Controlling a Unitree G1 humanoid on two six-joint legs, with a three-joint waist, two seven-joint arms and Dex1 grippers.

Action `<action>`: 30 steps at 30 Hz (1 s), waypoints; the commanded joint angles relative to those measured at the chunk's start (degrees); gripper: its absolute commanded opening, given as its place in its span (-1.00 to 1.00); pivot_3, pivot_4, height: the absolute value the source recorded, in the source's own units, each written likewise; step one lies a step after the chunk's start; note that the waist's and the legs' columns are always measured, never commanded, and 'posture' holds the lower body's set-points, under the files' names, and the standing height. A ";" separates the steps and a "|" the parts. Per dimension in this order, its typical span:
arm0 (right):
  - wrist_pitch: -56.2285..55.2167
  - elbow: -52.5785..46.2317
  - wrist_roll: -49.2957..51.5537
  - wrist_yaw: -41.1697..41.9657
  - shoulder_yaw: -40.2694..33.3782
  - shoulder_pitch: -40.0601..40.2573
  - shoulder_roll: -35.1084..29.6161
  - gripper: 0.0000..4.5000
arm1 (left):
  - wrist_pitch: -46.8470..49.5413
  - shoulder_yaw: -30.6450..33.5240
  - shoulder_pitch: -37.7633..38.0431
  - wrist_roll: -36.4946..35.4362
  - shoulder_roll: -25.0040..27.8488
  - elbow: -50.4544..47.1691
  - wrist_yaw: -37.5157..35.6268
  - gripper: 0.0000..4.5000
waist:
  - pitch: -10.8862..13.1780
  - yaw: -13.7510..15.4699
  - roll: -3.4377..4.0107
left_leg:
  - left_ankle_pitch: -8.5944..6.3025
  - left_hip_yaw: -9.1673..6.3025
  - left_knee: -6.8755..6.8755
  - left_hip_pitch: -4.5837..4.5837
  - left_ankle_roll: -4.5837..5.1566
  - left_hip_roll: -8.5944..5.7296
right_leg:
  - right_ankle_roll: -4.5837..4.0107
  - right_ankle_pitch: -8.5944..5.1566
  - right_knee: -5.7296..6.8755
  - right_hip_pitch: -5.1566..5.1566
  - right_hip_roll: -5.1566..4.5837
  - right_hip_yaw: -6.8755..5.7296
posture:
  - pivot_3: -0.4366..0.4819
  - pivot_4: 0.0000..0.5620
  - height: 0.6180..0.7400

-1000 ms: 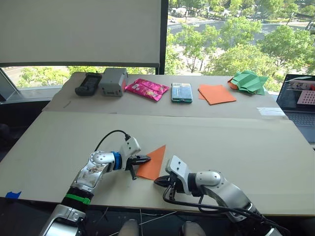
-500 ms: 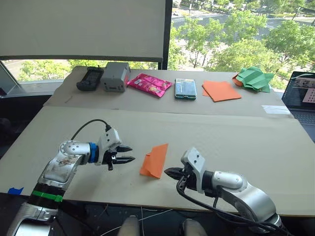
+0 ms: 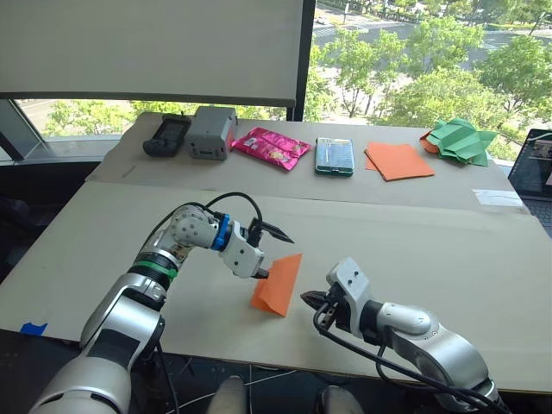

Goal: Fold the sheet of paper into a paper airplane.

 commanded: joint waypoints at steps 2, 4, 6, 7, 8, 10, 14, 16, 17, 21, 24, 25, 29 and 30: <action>0.23 -2.09 0.47 -1.71 -0.76 0.13 0.90 -1.00 | -8.29 -3.15 -4.01 5.96 0.46 6.90 2.35 0.64 | 0.00 0.00 0.00 | 0.01 0.00 0.00 0.01 0.01 0.00 | 0.02 0.01 0.04 0.00 0.00 0.00 | -0.05 -0.47 0.38; 0.25 -1.91 0.17 -2.48 -0.93 0.07 1.05 -1.00 | -9.33 -3.88 -5.06 7.11 0.34 8.79 3.17 0.34 | 0.00 0.05 -0.01 | 0.01 0.00 0.00 0.01 0.01 0.00 | 0.02 0.01 0.05 0.01 0.00 0.00 | -0.05 -0.47 0.38; 0.39 -1.67 0.07 -3.19 -1.08 -0.08 1.31 -1.00 | -10.19 -4.27 -5.81 8.57 0.46 9.89 4.68 0.07 | 0.01 0.08 -0.02 | -0.03 0.00 0.01 -0.01 -0.05 0.00 | 0.02 0.01 0.05 0.00 0.00 0.00 | -0.05 -0.47 0.38; 0.33 -1.46 0.10 -3.41 -1.20 -0.35 1.48 -1.00 | -10.09 -4.55 -6.18 10.47 0.89 10.16 6.27 -0.12 | 0.01 0.10 -0.03 | -0.08 0.00 0.02 -0.02 -0.14 0.00 | 0.02 0.01 0.04 0.00 0.00 0.00 | -0.05 -0.47 0.38; 0.23 -1.28 0.12 -3.57 -1.26 -0.60 1.59 -1.00 | -9.92 -4.82 -6.47 12.35 1.35 10.29 7.82 -0.26 | 0.01 0.10 -0.03 | -0.10 0.00 0.02 -0.03 -0.16 0.00 | 0.02 0.01 0.04 0.03 0.00 0.00 | -0.05 -0.47 0.38; -0.13 -0.89 0.03 -3.85 -1.36 -1.03 1.68 -1.00 | -9.24 -5.26 -6.77 15.81 2.27 10.22 11.24 -0.59 | 0.02 0.06 -0.03 | -0.12 0.00 0.03 -0.05 -0.19 0.00 | 0.02 0.01 0.05 0.03 0.00 0.00 | -0.05 -0.47 0.38; -1.27 -0.14 -0.53 -4.73 -3.07 -2.35 1.57 -1.00 | -5.69 -5.06 -4.86 17.84 4.56 8.43 14.20 -0.97 | 0.02 0.03 -0.03 | -0.08 0.00 0.03 -0.02 -0.13 0.00 | 0.04 0.02 0.15 0.03 0.00 0.00 | -0.05 -0.47 0.38; -1.92 0.06 -0.67 -5.24 -4.44 -3.17 1.59 -1.00 | 0.21 -3.34 -2.52 14.80 5.27 5.48 12.97 -0.97 | 0.01 0.02 -0.03 | -0.02 0.00 0.03 -0.02 -0.03 0.00 | 0.04 0.03 0.24 0.01 0.00 0.00 | -0.05 -0.47 0.38; -2.42 -0.02 -0.89 -5.34 -5.08 -3.63 1.46 -1.00 | 4.86 -2.20 -0.34 11.54 6.09 1.87 10.50 -0.97 | 0.00 -0.02 -0.01 | 0.02 0.00 0.03 0.00 0.03 0.00 | 0.04 0.03 0.30 0.02 0.00 0.00 | -0.05 -0.47 0.38; -3.52 -0.45 -3.48 -7.53 -6.02 -4.92 1.14 -1.00 | 39.11 3.87 12.27 1.96 12.05 -25.14 0.79 -0.97 | 0.01 -1.34 -0.03 | 0.04 -0.02 0.01 0.07 0.05 0.02 | -0.17 -0.10 0.77 0.03 0.00 0.06 | -0.05 -0.47 0.38; -5.05 -1.94 -6.03 -8.28 -4.71 -4.93 0.14 -1.00 | 74.41 7.82 21.10 0.13 15.49 -49.82 -2.79 -0.97 | 0.01 -2.12 -0.02 | 0.09 -0.08 -0.04 0.13 0.14 0.06 | -0.23 -0.14 1.00 0.07 0.08 0.09 | -0.05 -0.47 0.38; -5.68 -2.68 -7.37 -8.24 -3.28 -5.03 -0.63 -1.00 | 84.32 8.78 22.43 0.27 14.37 -55.29 -1.30 -0.97 | 0.03 -2.21 -0.01 | 0.10 -0.11 -0.04 0.18 0.15 0.07 | -0.30 -0.17 1.06 0.07 0.11 0.10 | -0.05 -0.47 0.38; -8.43 -5.02 -11.11 -6.98 1.42 -5.65 -3.15 -1.00 | 104.84 8.44 24.81 2.84 11.18 -67.82 4.02 -0.97 | 0.08 -1.91 0.01 | -0.20 -0.13 -0.05 0.37 -0.29 0.08 | -0.36 -0.26 0.93 0.07 0.11 0.07 | -0.05 -0.47 0.38; -9.30 -5.50 -11.51 -6.50 2.11 -5.84 -3.52 -1.00 | 108.34 8.14 24.88 2.91 9.97 -69.16 5.53 -0.97 | 0.08 -2.06 0.01 | -0.21 -0.13 -0.06 0.35 -0.31 0.07 | -0.37 -0.26 0.86 0.04 0.11 0.07 | -0.05 -0.47 0.38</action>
